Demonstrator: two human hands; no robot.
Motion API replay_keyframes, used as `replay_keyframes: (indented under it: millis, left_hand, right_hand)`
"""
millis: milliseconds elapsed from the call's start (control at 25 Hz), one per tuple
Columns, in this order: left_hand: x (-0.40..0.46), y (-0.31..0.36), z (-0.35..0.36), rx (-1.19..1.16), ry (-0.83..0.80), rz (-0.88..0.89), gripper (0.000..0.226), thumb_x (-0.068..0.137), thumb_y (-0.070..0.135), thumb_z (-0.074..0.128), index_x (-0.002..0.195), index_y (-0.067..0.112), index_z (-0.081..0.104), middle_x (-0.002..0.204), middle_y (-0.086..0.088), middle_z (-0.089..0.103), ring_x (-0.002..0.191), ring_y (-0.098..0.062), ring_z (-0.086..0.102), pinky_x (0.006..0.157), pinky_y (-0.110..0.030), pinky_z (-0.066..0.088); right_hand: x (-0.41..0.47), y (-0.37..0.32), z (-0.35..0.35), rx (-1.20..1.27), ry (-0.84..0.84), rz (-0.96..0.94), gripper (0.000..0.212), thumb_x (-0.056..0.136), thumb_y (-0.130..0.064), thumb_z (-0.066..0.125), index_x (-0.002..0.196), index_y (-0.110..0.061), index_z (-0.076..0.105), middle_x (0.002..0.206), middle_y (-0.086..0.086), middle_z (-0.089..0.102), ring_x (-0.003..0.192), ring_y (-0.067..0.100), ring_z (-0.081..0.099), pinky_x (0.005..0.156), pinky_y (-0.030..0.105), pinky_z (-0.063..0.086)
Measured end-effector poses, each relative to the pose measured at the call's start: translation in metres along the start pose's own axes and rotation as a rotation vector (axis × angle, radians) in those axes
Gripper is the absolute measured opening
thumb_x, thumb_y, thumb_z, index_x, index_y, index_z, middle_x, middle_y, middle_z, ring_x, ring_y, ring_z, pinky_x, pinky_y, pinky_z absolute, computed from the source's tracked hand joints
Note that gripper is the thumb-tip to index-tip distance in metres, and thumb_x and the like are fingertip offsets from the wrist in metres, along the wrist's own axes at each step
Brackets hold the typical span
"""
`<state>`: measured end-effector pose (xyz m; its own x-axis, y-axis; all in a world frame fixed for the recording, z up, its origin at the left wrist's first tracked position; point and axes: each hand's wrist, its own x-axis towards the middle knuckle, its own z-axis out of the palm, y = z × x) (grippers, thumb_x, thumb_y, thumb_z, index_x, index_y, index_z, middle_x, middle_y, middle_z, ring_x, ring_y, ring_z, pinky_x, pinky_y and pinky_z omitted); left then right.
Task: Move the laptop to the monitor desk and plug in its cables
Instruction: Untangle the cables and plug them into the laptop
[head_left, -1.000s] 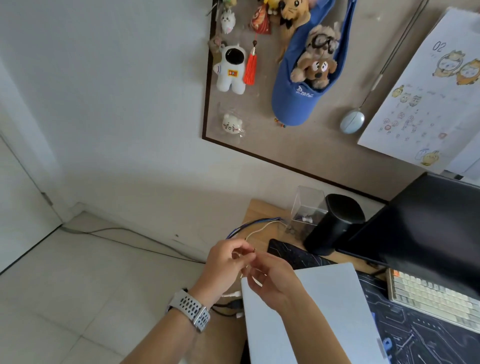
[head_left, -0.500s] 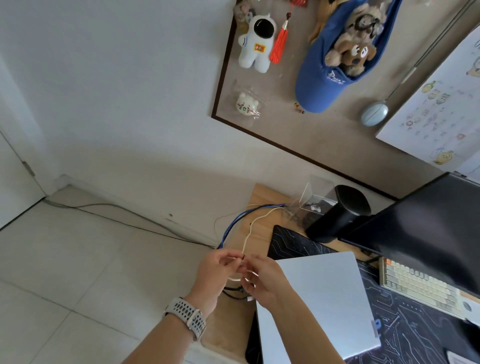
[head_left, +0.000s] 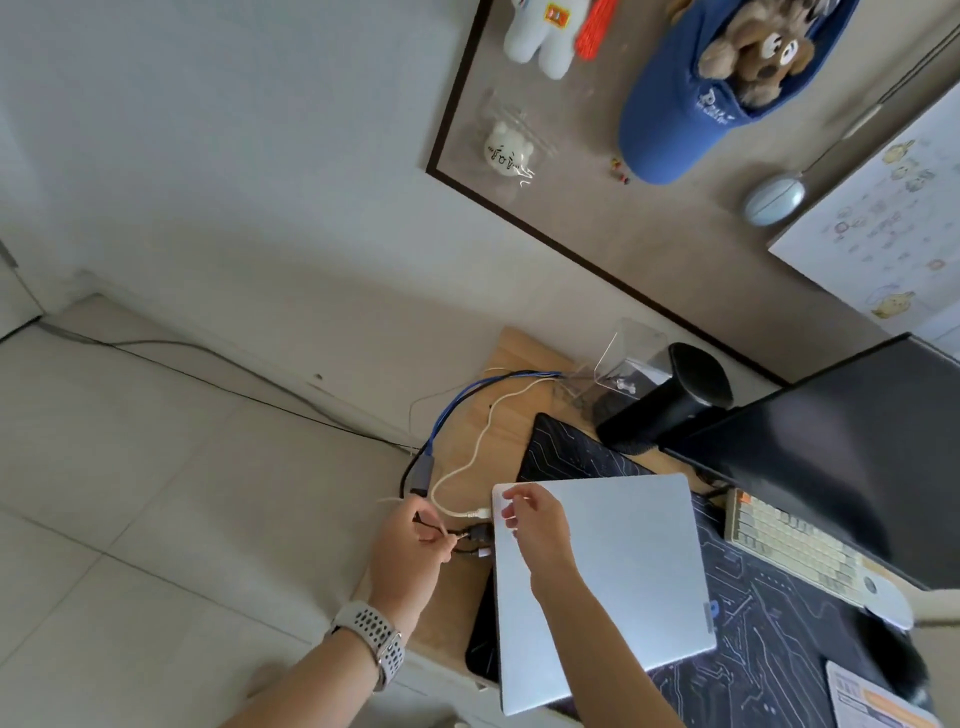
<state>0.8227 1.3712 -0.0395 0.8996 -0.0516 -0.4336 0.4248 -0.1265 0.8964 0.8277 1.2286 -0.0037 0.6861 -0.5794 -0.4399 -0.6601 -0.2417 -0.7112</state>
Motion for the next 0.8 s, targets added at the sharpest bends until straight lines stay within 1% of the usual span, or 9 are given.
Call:
replay_keyframes:
  millis: [80, 200, 280, 400, 440, 520, 600, 680, 800]
  left_hand:
    - [-0.008, -0.011, 0.007, -0.049, 0.004, -0.110, 0.023, 0.077, 0.000, 0.072, 0.085, 0.013, 0.055, 0.075, -0.006, 0.069, 0.063, -0.016, 0.070, 0.061, -0.027, 0.055]
    - [-0.018, -0.032, 0.020, -0.076, -0.029, -0.234, 0.020, 0.075, 0.003, 0.075, 0.082, 0.012, 0.058, 0.072, -0.003, 0.070, 0.065, -0.016, 0.070, 0.069, -0.032, 0.058]
    - [-0.021, -0.040, 0.028, -0.067, -0.022, -0.284, 0.017, 0.076, 0.005, 0.075, 0.079, 0.012, 0.061, 0.069, -0.002, 0.071, 0.065, -0.014, 0.070, 0.067, -0.027, 0.056]
    - [-0.018, -0.043, 0.034, -0.082, 0.020, -0.322, 0.011, 0.077, 0.009, 0.075, 0.077, 0.009, 0.064, 0.068, -0.005, 0.072, 0.067, -0.014, 0.071, 0.068, -0.021, 0.053]
    - [-0.017, -0.042, 0.037, -0.117, 0.017, -0.345, 0.009, 0.078, 0.008, 0.075, 0.078, 0.006, 0.065, 0.069, -0.007, 0.072, 0.069, -0.016, 0.071, 0.068, -0.020, 0.053]
    - [-0.014, -0.043, 0.043, -0.246, -0.007, -0.413, 0.007, 0.078, 0.003, 0.073, 0.080, 0.003, 0.066, 0.073, -0.010, 0.072, 0.072, -0.019, 0.071, 0.069, -0.021, 0.055]
    - [-0.011, -0.045, 0.047, -0.373, -0.023, -0.480, 0.009, 0.078, -0.003, 0.070, 0.083, 0.002, 0.066, 0.077, -0.010, 0.072, 0.075, -0.020, 0.070, 0.077, -0.029, 0.057]
    - [-0.008, -0.048, 0.050, -0.468, -0.027, -0.526, 0.012, 0.078, -0.007, 0.068, 0.087, 0.000, 0.065, 0.081, -0.013, 0.072, 0.077, -0.022, 0.069, 0.079, -0.032, 0.057]
    - [-0.004, -0.050, 0.051, -0.503, -0.040, -0.549, 0.013, 0.079, -0.007, 0.067, 0.090, -0.002, 0.065, 0.083, -0.014, 0.072, 0.076, -0.023, 0.068, 0.076, -0.029, 0.056]
  right_hand:
    - [0.006, 0.010, -0.006, -0.220, 0.034, -0.154, 0.027, 0.092, -0.007, 0.040, 0.093, -0.020, 0.064, 0.086, 0.002, 0.065, 0.078, 0.019, 0.060, 0.064, 0.027, 0.045]
    - [0.012, 0.022, -0.011, -0.555, 0.003, -0.422, 0.028, 0.092, -0.005, 0.047, 0.110, -0.020, 0.062, 0.108, -0.001, 0.064, 0.100, 0.017, 0.058, 0.082, 0.022, 0.043]
    - [0.016, 0.029, -0.013, -0.737, -0.025, -0.573, 0.036, 0.090, -0.005, 0.054, 0.122, -0.019, 0.057, 0.126, -0.001, 0.057, 0.115, 0.020, 0.050, 0.091, 0.023, 0.038]
    - [0.025, 0.034, -0.013, -0.864, -0.072, -0.602, 0.050, 0.087, -0.012, 0.061, 0.134, -0.022, 0.046, 0.142, -0.003, 0.044, 0.128, 0.020, 0.040, 0.102, 0.033, 0.039]
    - [0.029, 0.034, -0.013, -0.884, -0.084, -0.608, 0.051, 0.087, -0.015, 0.063, 0.135, -0.021, 0.045, 0.142, -0.002, 0.044, 0.129, 0.021, 0.039, 0.103, 0.032, 0.036]
    - [0.033, 0.032, -0.012, -0.879, -0.087, -0.620, 0.048, 0.087, -0.019, 0.064, 0.132, -0.018, 0.048, 0.136, 0.000, 0.050, 0.126, 0.022, 0.041, 0.098, 0.024, 0.033]
    - [0.034, 0.029, -0.010, -0.859, -0.078, -0.616, 0.044, 0.086, -0.019, 0.065, 0.129, -0.018, 0.052, 0.131, -0.001, 0.055, 0.123, 0.020, 0.043, 0.090, 0.019, 0.030]
    - [0.035, 0.027, -0.010, -0.861, -0.079, -0.611, 0.043, 0.086, -0.019, 0.065, 0.128, -0.019, 0.052, 0.129, -0.003, 0.055, 0.122, 0.018, 0.042, 0.087, 0.018, 0.029]
    - [0.034, 0.026, -0.010, -0.860, -0.075, -0.585, 0.043, 0.087, -0.019, 0.065, 0.128, -0.021, 0.052, 0.130, -0.005, 0.054, 0.123, 0.016, 0.040, 0.085, 0.019, 0.030]
